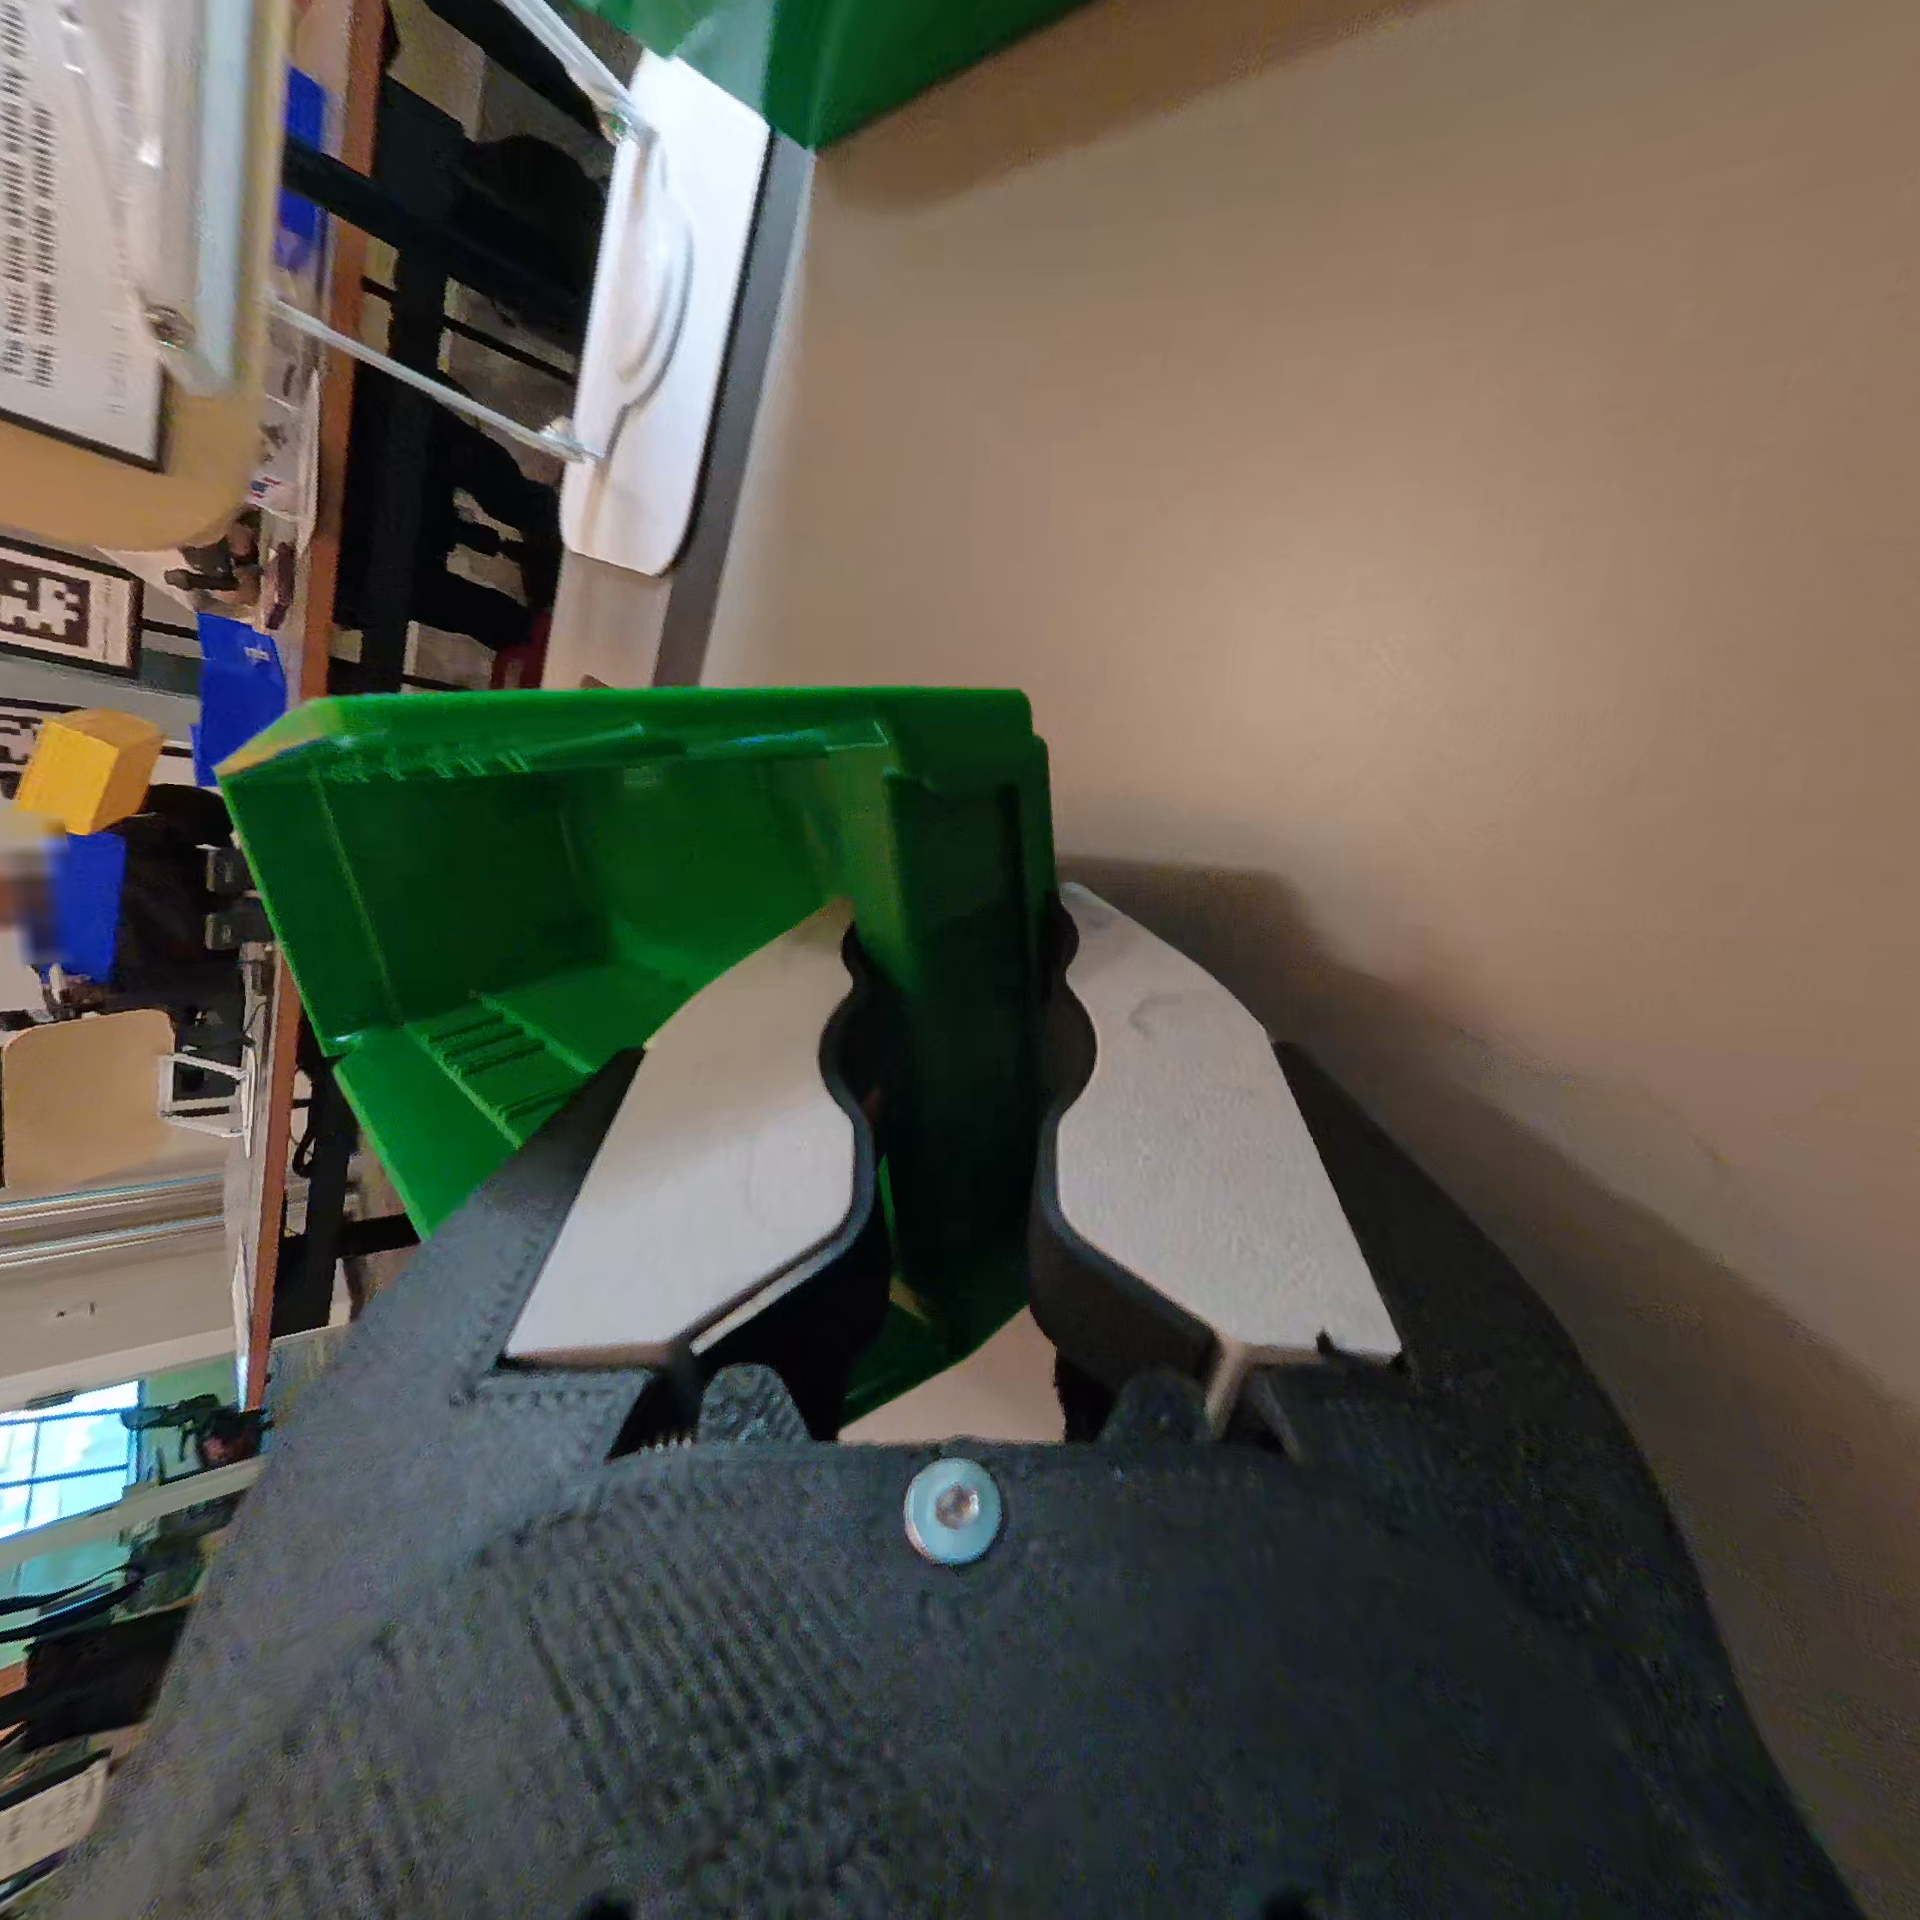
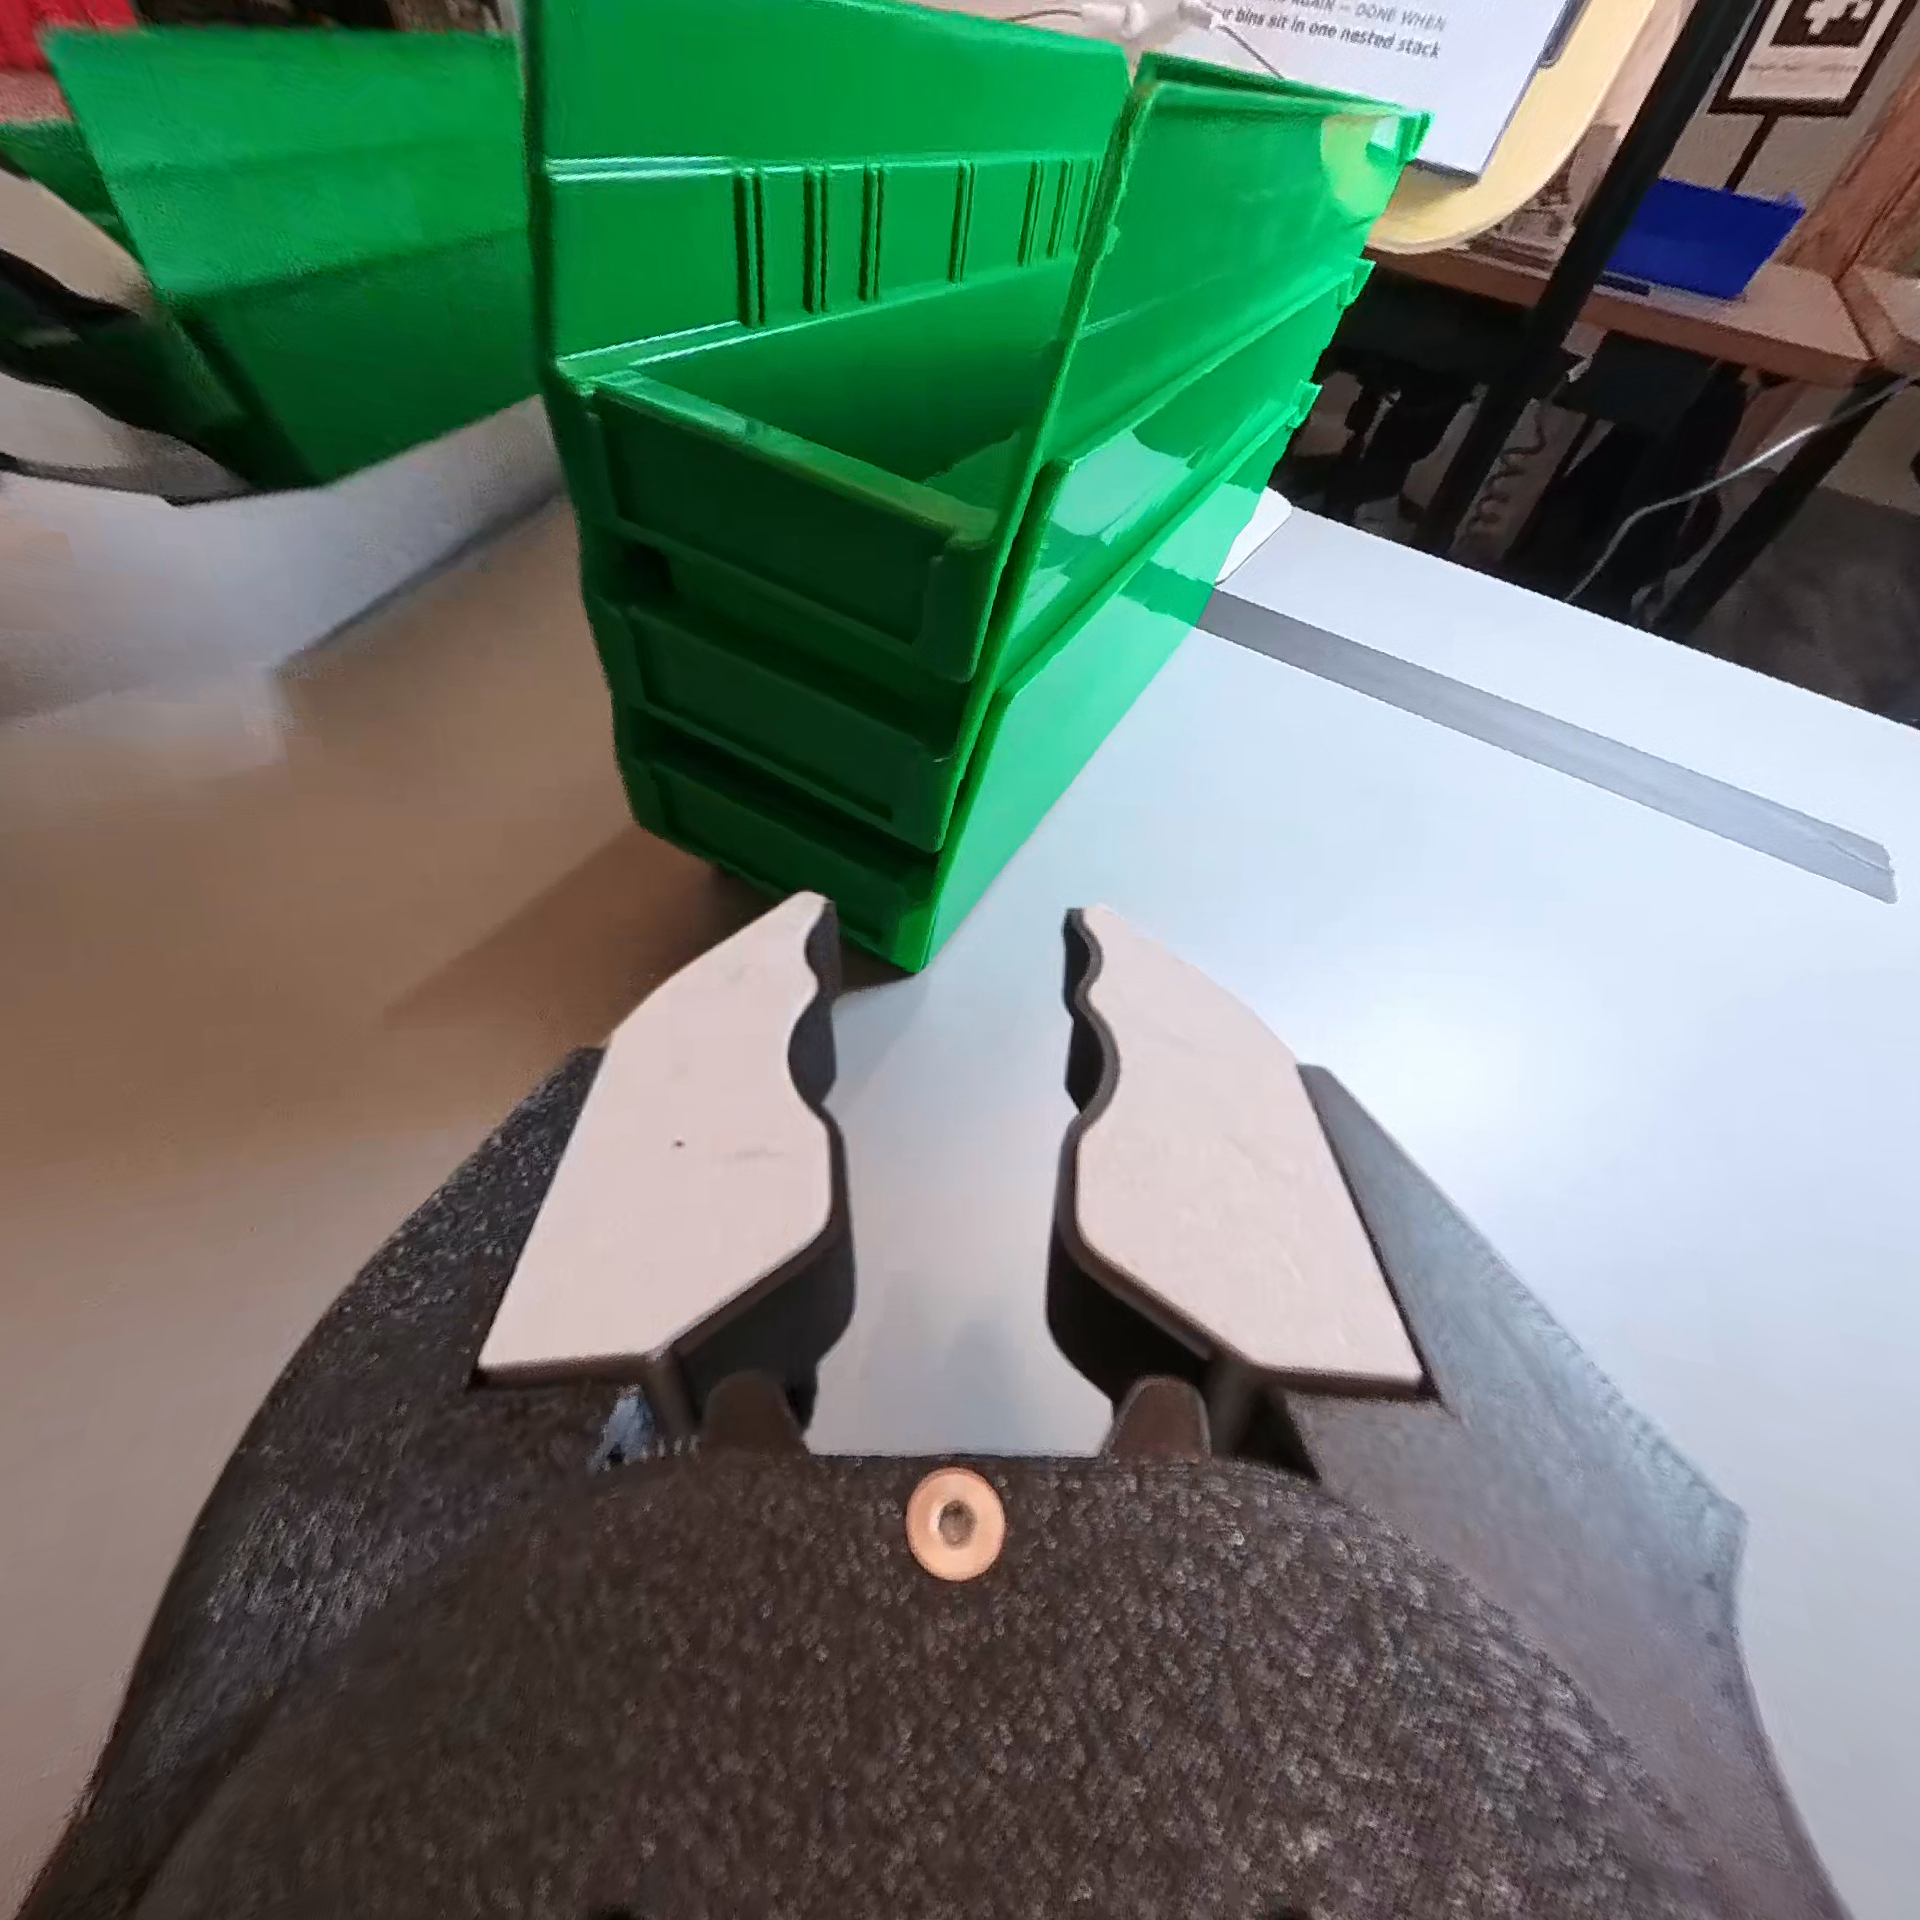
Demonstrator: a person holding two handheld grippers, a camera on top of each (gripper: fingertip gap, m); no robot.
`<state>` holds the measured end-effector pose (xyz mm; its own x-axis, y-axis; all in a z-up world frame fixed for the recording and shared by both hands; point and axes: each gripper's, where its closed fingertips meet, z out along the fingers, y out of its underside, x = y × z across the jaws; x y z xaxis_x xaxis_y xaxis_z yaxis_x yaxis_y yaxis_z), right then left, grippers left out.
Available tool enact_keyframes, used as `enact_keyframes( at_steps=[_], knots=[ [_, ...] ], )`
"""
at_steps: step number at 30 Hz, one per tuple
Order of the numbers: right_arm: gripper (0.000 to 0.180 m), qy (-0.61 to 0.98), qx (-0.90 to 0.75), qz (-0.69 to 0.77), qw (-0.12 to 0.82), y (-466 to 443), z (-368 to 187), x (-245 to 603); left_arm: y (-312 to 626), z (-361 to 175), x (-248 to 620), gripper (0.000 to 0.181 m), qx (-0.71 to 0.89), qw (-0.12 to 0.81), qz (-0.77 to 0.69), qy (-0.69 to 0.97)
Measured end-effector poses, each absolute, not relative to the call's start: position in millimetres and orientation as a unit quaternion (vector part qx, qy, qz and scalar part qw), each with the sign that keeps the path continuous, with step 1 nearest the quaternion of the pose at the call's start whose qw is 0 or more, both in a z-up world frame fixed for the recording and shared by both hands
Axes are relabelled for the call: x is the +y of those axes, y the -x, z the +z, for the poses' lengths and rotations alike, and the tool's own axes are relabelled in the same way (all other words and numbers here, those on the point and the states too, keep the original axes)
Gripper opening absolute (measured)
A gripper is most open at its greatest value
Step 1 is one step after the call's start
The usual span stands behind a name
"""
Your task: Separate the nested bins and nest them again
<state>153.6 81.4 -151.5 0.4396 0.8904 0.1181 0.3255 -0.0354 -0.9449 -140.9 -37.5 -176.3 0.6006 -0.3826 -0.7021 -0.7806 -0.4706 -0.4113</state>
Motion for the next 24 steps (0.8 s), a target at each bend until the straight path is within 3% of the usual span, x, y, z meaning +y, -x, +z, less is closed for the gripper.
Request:
enact_keyframes(
  at_steps=[7, 12, 24],
  knots=[
    [0.025, 0.643, -0.425, 0.279, 0.572, -124, -132, 101, 117, -107, -40, 0.029, 0.35, 0.434, 0.281, 0.781],
    [0.011, 0.655, -0.436, 0.266, 0.557, -110, -141, 107, 94, -66, -43, 0.029, 0.354, 0.466, 0.28, 0.761],
    [0.012, 0.609, -0.49, 0.289, 0.553, -77, -140, 70, 26, -9, -32, 0.029, 0.416, 0.477, 0.28, 0.722]
  ],
)
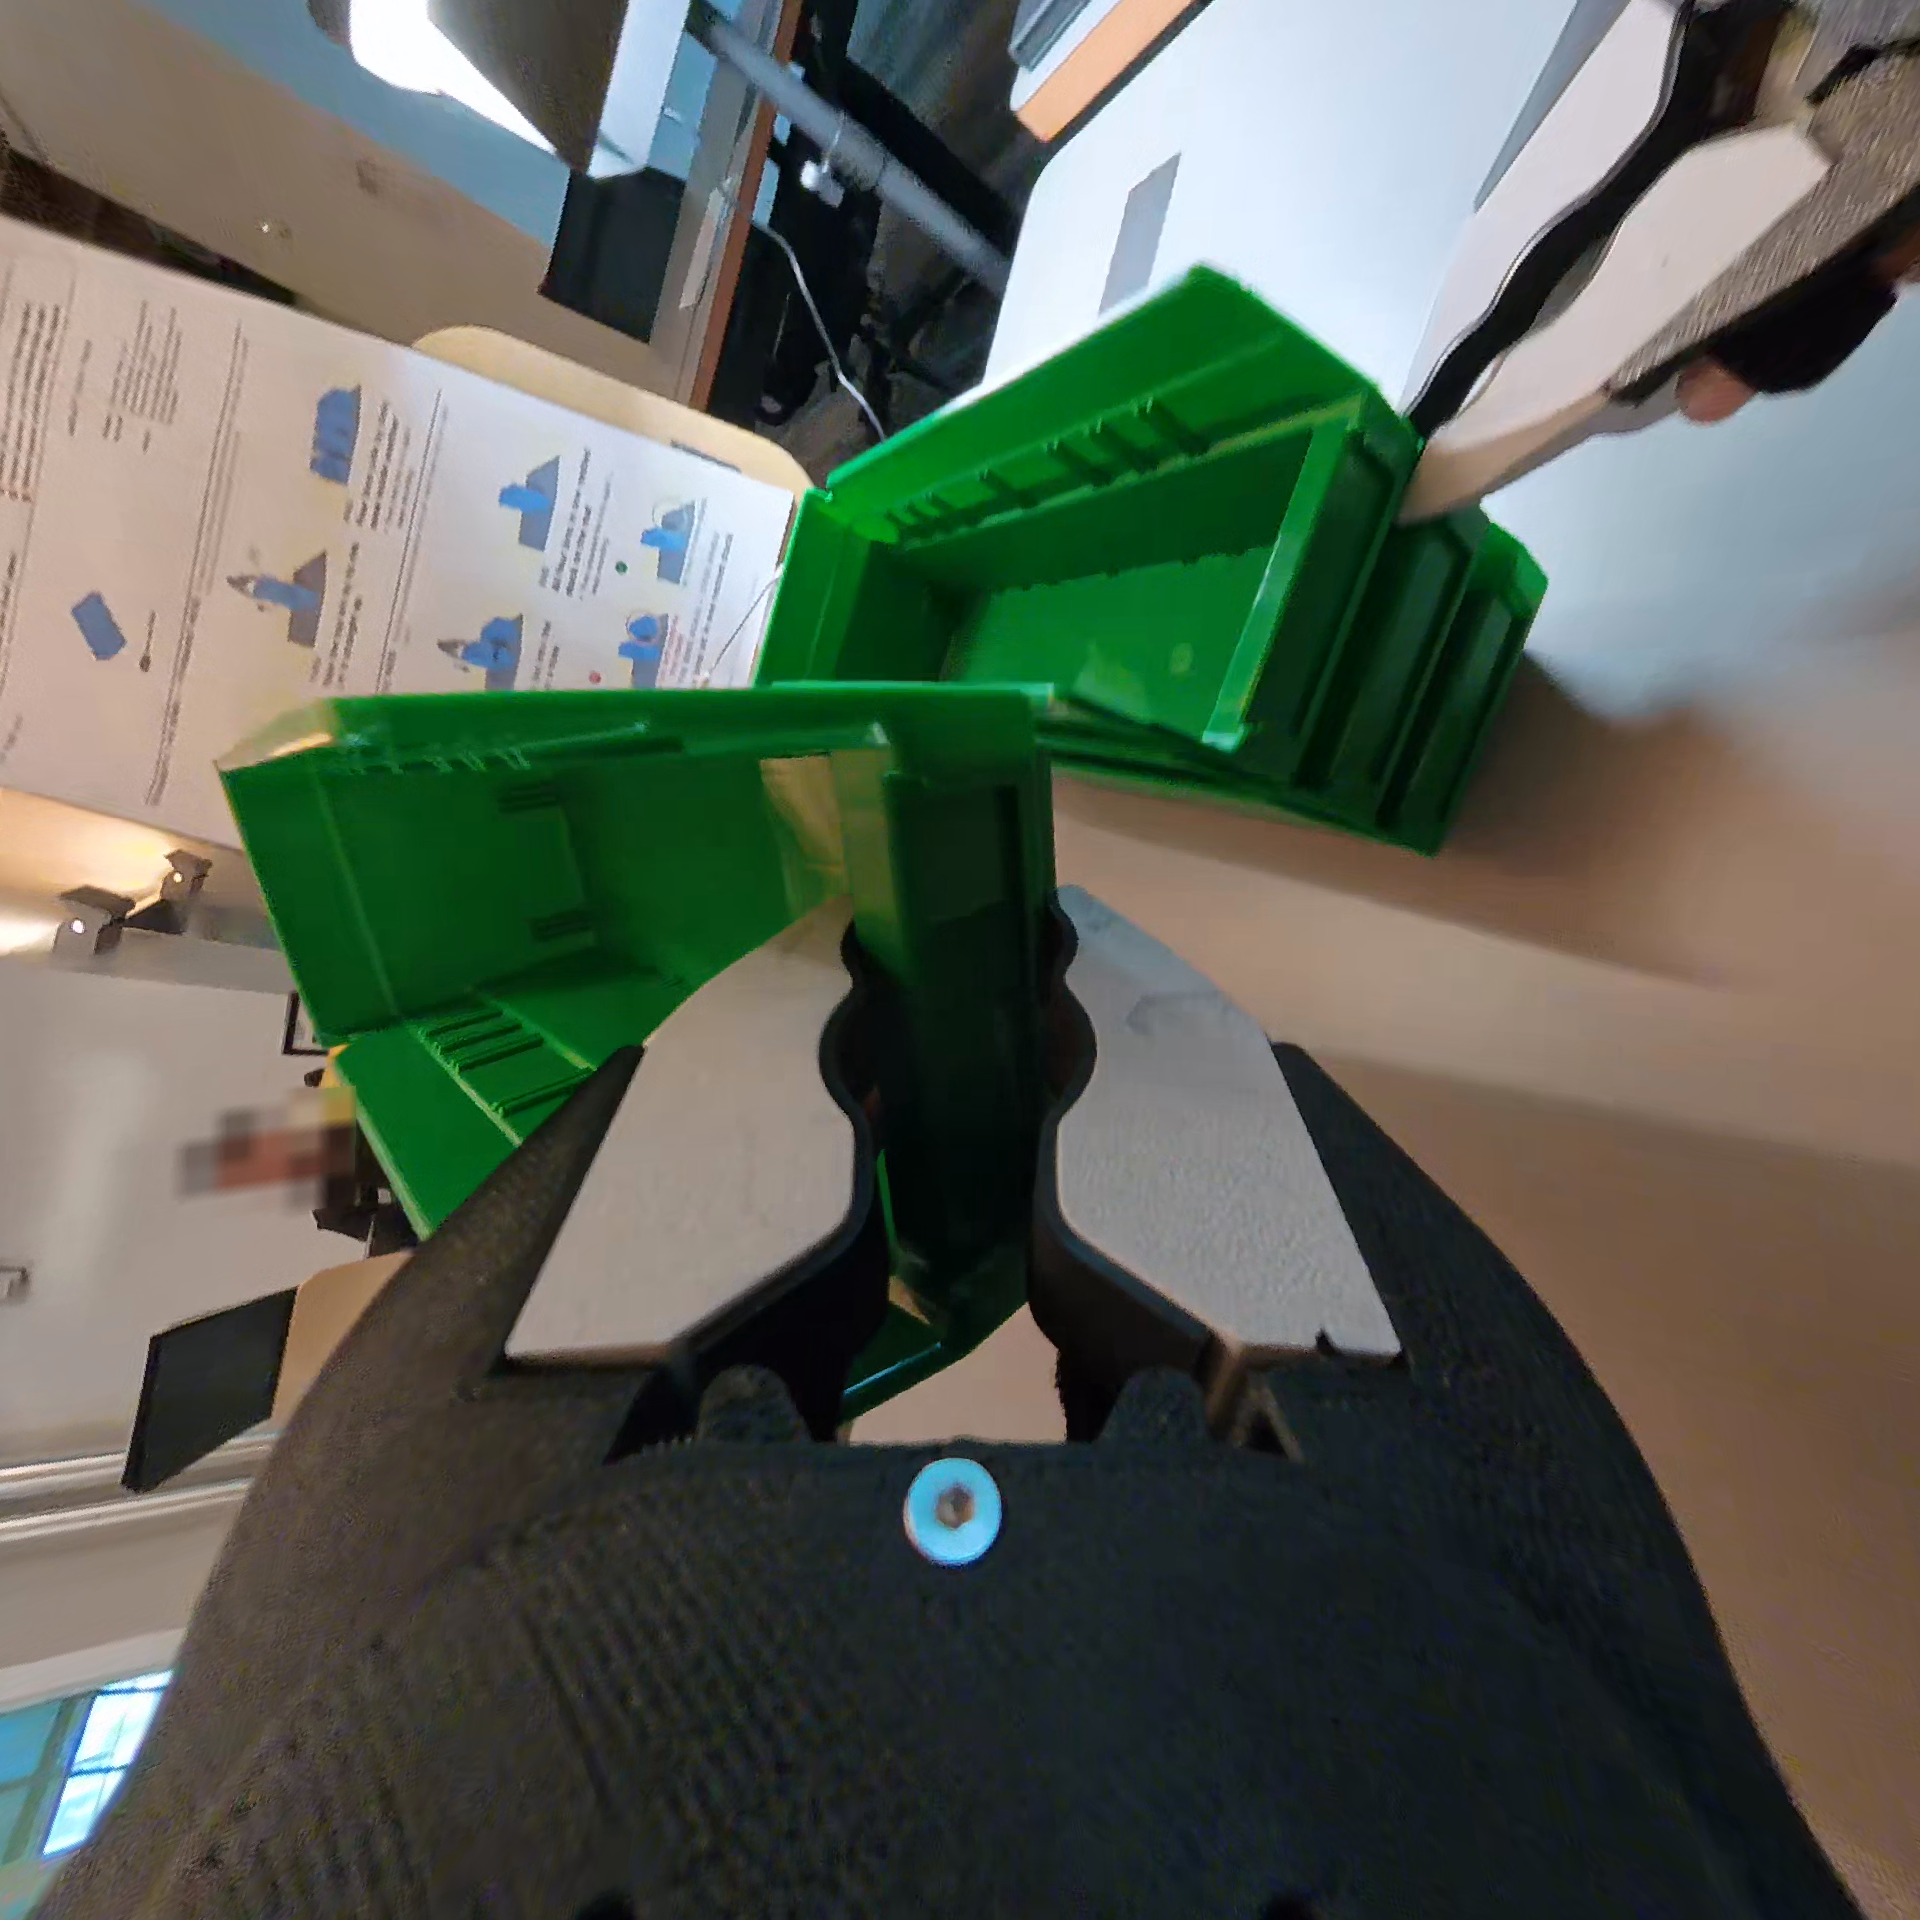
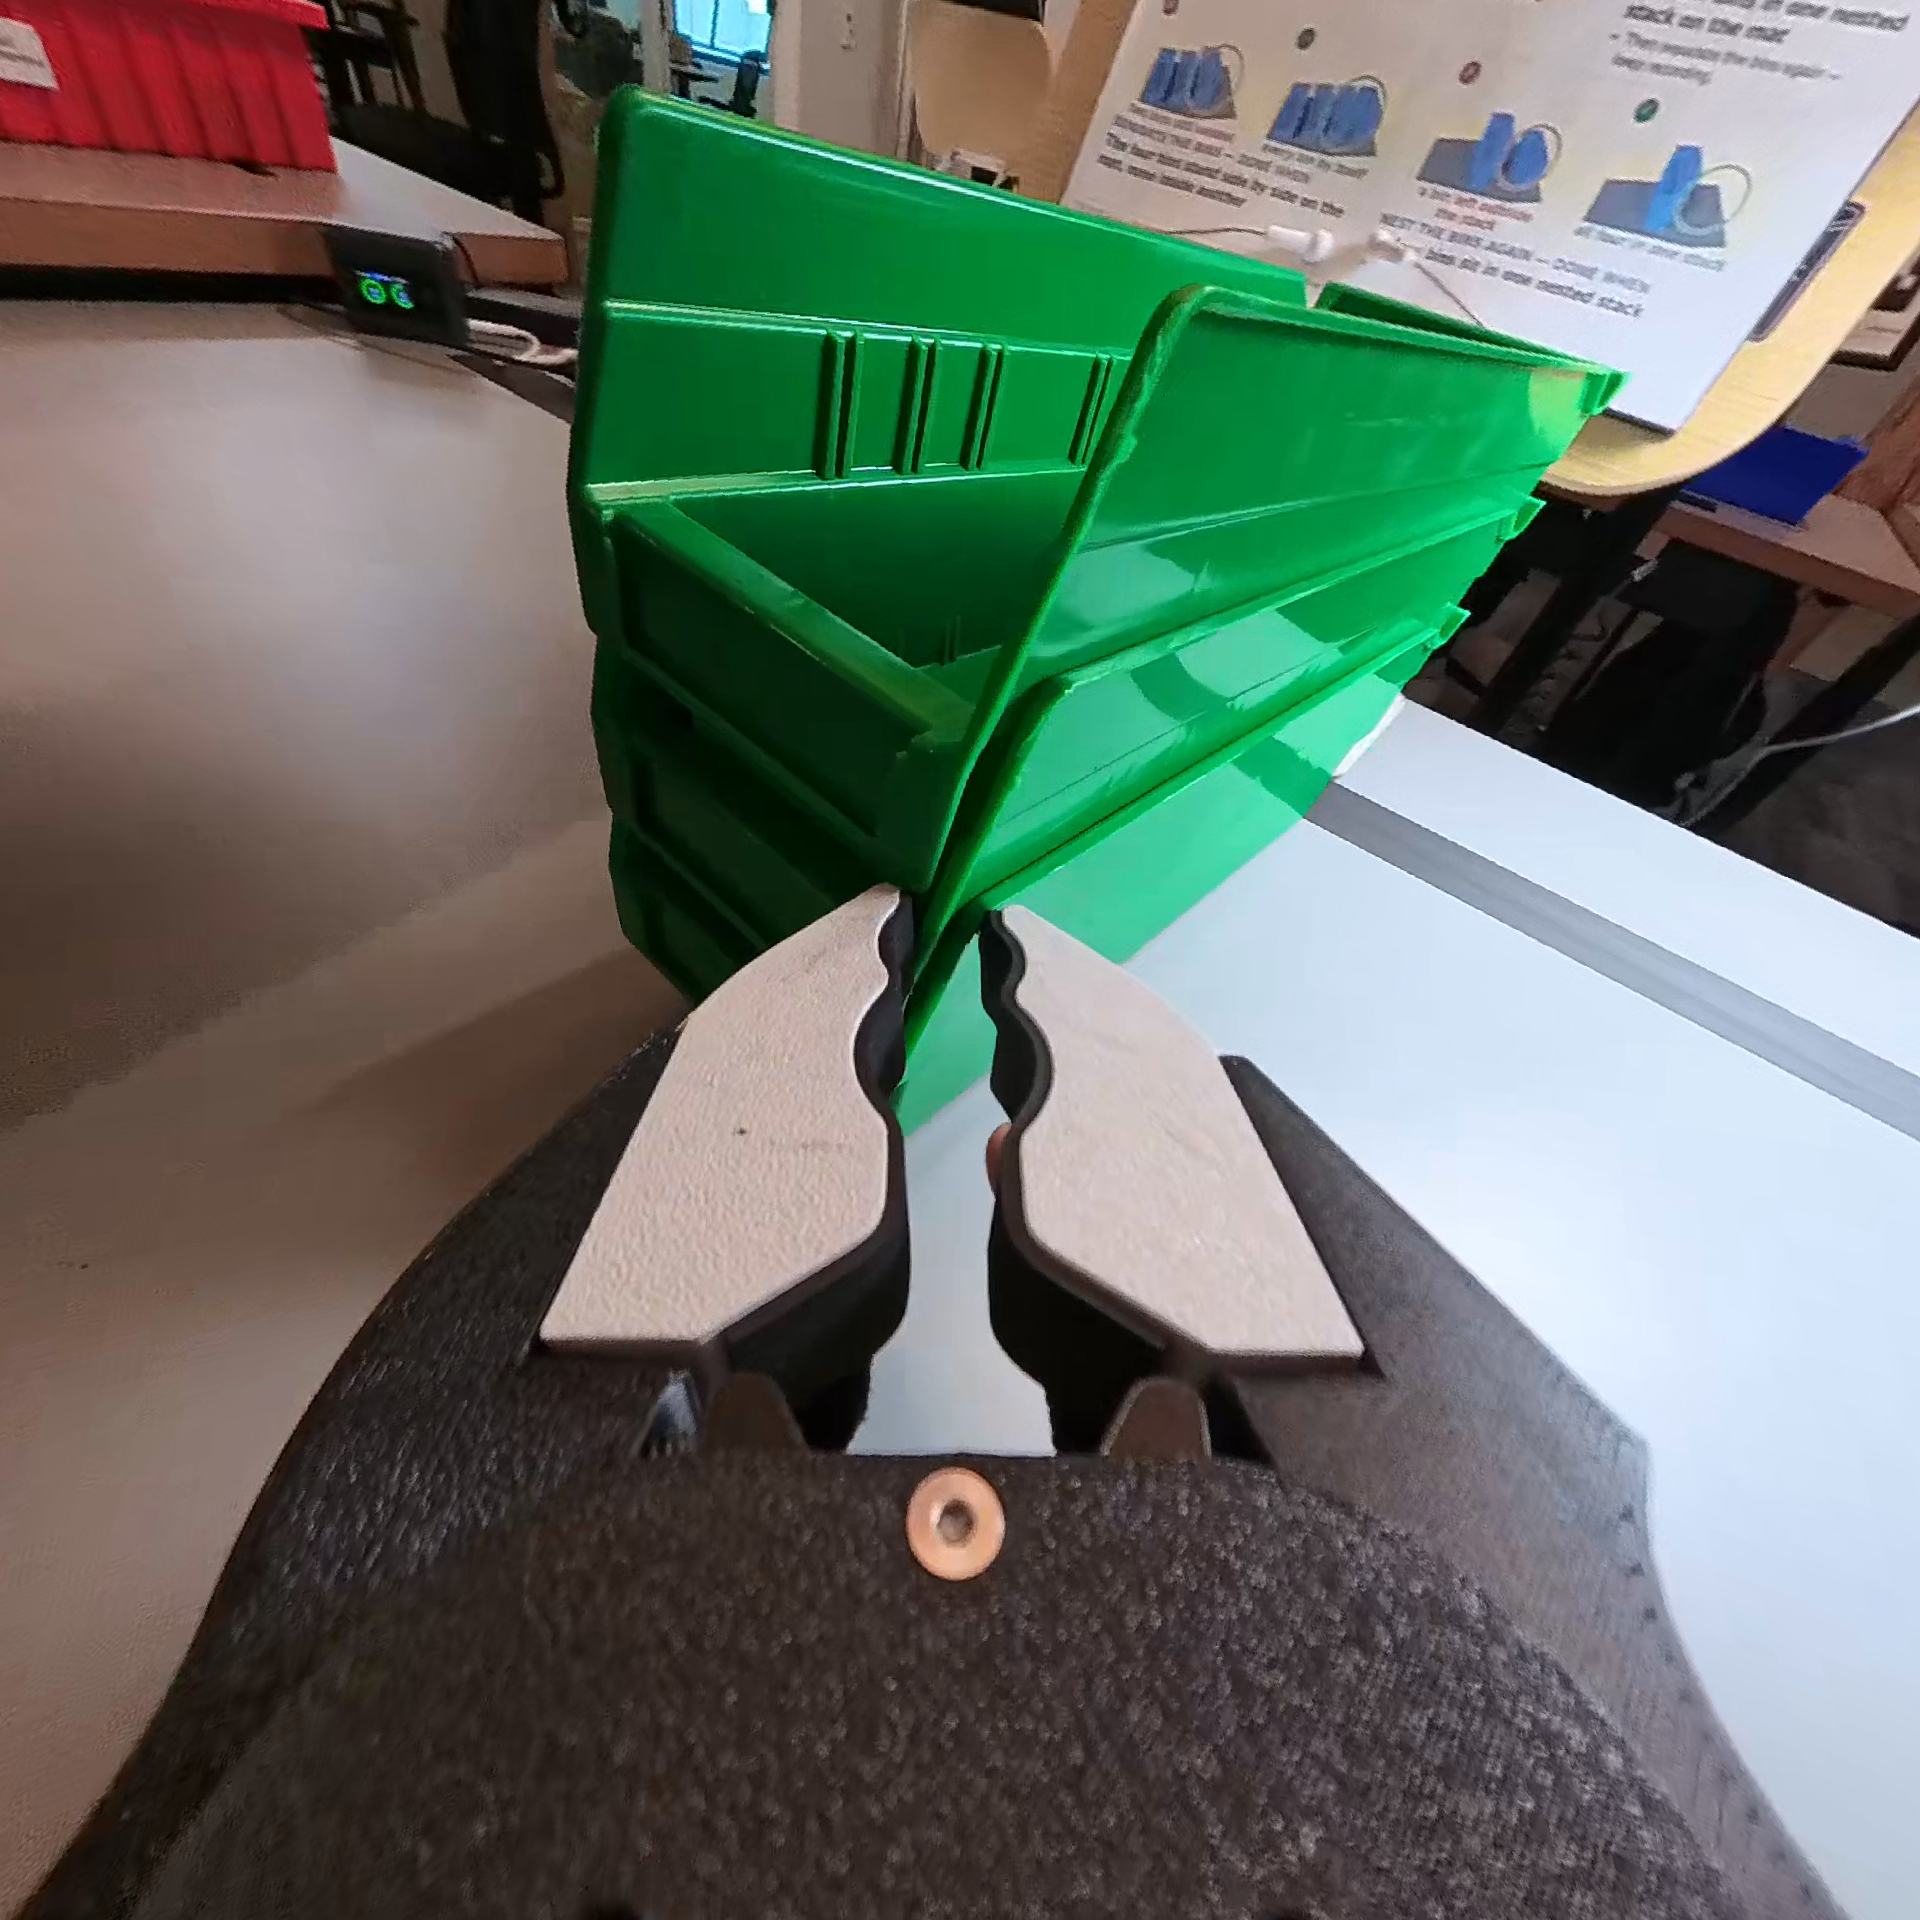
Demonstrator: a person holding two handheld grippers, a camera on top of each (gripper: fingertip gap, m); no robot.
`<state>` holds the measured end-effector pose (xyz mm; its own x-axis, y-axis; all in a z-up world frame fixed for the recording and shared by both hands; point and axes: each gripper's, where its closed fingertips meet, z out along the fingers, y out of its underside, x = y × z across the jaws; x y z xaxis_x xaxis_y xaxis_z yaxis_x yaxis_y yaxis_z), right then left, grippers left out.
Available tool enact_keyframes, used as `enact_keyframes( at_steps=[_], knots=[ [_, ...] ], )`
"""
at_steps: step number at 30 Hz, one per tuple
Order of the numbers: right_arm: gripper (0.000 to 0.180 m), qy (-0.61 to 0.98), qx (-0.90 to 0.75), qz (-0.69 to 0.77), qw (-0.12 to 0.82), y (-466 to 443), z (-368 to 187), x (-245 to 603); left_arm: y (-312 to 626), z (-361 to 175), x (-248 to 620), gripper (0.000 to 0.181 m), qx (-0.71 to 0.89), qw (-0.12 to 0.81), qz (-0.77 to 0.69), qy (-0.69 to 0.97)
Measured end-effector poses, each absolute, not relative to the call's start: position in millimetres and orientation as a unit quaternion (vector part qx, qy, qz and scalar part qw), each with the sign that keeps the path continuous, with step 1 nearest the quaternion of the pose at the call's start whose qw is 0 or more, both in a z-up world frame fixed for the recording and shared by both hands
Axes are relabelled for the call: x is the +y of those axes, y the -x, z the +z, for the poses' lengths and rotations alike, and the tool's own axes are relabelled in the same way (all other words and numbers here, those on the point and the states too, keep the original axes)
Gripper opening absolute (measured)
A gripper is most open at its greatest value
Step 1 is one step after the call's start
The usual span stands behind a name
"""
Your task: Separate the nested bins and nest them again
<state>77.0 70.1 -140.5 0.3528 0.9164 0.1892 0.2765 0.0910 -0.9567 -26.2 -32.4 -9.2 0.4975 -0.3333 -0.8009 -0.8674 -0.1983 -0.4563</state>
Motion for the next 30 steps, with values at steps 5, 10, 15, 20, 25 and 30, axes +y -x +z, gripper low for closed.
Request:
enact_keyframes(
  at_steps=[5, 10, 15, 20, 25, 30],
  knots=[
    [0.012, 0.596, -0.504, 0.298, 0.549, -62, -140, 52, 3, -2, -19, 0.029, 0.441, 0.459, 0.268, 0.723],
    [0.012, 0.588, -0.515, 0.307, 0.543, -44, -140, 40, -5, -3, -6, 0.029, 0.459, 0.428, 0.275, 0.728],
    [0.013, 0.595, -0.517, 0.324, 0.523, -35, -141, 35, -2, -11, 7, 0.029, 0.467, 0.393, 0.281, 0.74],
    [0.054, 0.592, -0.509, 0.361, 0.511, -59, -121, 20, -3, -23, 12, 0.029, 0.483, 0.363, 0.281, 0.746],
    [0.077, 0.595, -0.482, 0.355, 0.536, -98, -99, 7, -10, -36, 16, 0.029, 0.501, 0.337, 0.28, 0.746],
    [0.087, 0.601, -0.466, 0.343, 0.551, -134, -87, -13, -15, -53, 21, 0.03, 0.509, 0.312, 0.281, 0.751]
  ],
)
